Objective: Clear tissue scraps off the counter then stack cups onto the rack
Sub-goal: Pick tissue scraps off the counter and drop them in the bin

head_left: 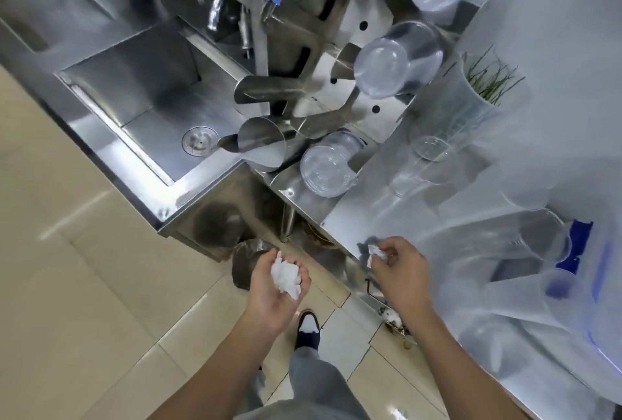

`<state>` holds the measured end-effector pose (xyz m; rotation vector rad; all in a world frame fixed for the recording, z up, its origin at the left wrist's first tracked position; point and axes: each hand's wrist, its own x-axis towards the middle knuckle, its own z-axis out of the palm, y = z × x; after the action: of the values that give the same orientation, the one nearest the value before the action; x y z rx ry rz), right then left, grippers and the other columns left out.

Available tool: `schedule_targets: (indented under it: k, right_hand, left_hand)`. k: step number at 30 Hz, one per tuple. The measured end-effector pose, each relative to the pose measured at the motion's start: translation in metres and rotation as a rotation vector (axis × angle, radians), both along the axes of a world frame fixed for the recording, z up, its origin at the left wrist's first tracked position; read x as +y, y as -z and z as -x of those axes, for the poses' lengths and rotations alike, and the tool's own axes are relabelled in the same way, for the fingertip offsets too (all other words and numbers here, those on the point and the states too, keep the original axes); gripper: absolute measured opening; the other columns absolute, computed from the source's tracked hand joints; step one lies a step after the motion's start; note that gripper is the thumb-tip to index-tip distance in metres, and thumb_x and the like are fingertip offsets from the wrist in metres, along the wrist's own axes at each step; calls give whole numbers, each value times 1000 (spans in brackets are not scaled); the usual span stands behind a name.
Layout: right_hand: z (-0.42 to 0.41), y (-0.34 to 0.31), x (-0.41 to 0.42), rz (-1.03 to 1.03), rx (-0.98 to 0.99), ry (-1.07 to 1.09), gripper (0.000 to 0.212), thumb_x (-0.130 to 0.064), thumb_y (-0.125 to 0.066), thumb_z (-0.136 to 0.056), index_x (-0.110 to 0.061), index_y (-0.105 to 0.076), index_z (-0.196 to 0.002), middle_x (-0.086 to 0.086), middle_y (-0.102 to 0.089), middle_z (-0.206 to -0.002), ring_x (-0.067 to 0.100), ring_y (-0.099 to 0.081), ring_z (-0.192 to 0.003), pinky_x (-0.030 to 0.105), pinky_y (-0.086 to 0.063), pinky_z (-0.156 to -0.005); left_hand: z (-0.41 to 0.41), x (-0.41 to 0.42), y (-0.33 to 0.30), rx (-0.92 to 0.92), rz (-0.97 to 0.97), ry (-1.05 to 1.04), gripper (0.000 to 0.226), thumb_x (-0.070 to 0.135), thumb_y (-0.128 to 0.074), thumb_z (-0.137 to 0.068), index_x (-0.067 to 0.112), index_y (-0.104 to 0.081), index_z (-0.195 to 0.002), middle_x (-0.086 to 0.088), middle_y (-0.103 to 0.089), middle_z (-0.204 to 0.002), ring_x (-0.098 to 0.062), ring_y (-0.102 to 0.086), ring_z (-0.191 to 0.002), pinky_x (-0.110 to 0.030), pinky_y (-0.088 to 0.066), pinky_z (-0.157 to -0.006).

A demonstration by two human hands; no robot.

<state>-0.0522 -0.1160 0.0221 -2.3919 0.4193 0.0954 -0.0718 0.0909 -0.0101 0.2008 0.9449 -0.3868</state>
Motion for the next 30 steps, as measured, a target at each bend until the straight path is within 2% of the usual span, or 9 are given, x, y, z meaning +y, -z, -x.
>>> schedule_targets:
  k: [3, 8, 12, 14, 19, 22, 24, 26, 30]
  right_hand:
    - [0, 5, 29, -8, 8, -94, 21, -6, -70, -76, -25, -64, -82, -11, -61, -73, 2, -55, -64, 16, -42, -62]
    - [1, 28, 70, -31, 88, -216, 17, -10, -70, -76, -18, -69, -90, -3, -67, -80, 15, -60, -72, 33, -53, -71]
    - [0, 50, 96, 3, 174, -307, 14, -20, -70, -78, -25, -67, -91, -7, -69, -82, 16, -65, -77, 35, -55, -73]
    - [-1, 60, 106, -2, 226, -342, 15, -19, -70, -80, -22, -67, -95, -5, -69, -86, 14, -65, -78, 34, -57, -73]
    - [-3, 98, 133, -17, 278, -397, 14, -15, -70, -78, -27, -63, -83, -2, -67, -81, 17, -64, -75, 34, -56, -66]
    - [-8, 133, 147, -14, 303, -400, 19, -15, -71, -78, -29, -59, -77, -2, -66, -76, 18, -62, -72, 26, -51, -60]
    - [-13, 165, 156, -8, 327, -385, 14, -15, -72, -78, -24, -62, -77, 1, -67, -76, 19, -63, -73, 25, -50, -61]
    - [-20, 200, 165, -21, 345, -371, 12, -14, -72, -79, -22, -63, -79, 2, -67, -78, 21, -64, -74, 31, -55, -65]
    - [-31, 273, 176, -39, 360, -357, 16, -12, -73, -80, -24, -63, -78, -3, -66, -73, 16, -64, -69, 29, -56, -65]
  left_hand:
    - [12, 24, 9, 23, 16, -96, 19, 23, -54, -89, 7, -59, -81, -6, -61, -67, -20, -58, -65, -27, -56, -61]
    - [34, 59, 24, 76, -7, -277, 18, 7, -42, -87, 1, -59, -89, -16, -64, -73, -28, -58, -76, -36, -48, -95]
    - [50, 80, 55, 189, -18, -325, 21, 2, -39, -87, 10, -58, -86, -4, -57, -65, -16, -54, -63, -22, -48, -55]
    - [55, 87, 68, 243, -40, -316, 26, 1, -37, -90, 12, -59, -83, -1, -56, -61, -14, -55, -57, -20, -46, -51]
    - [55, 97, 99, 183, -296, -134, 46, -11, -28, -88, 10, -66, -75, -6, -60, -71, -17, -56, -63, -24, -48, -65]
    - [50, 104, 130, 138, -433, 2, 50, -16, -26, -87, 10, -66, -72, -2, -64, -59, -8, -60, -47, -17, -49, -47]
    - [46, 111, 162, 143, -512, 66, 43, -18, -30, -85, 8, -63, -77, -6, -63, -65, -11, -63, -50, -16, -49, -44]
    - [38, 118, 196, 146, -547, 91, 34, -17, -39, -84, 2, -66, -87, -15, -65, -81, -18, -66, -62, -21, -53, -51]
    - [32, 121, 275, 296, -731, 69, 22, -4, -68, -86, 4, -71, -107, -20, -73, -108, -38, -70, -98, -49, -58, -93]
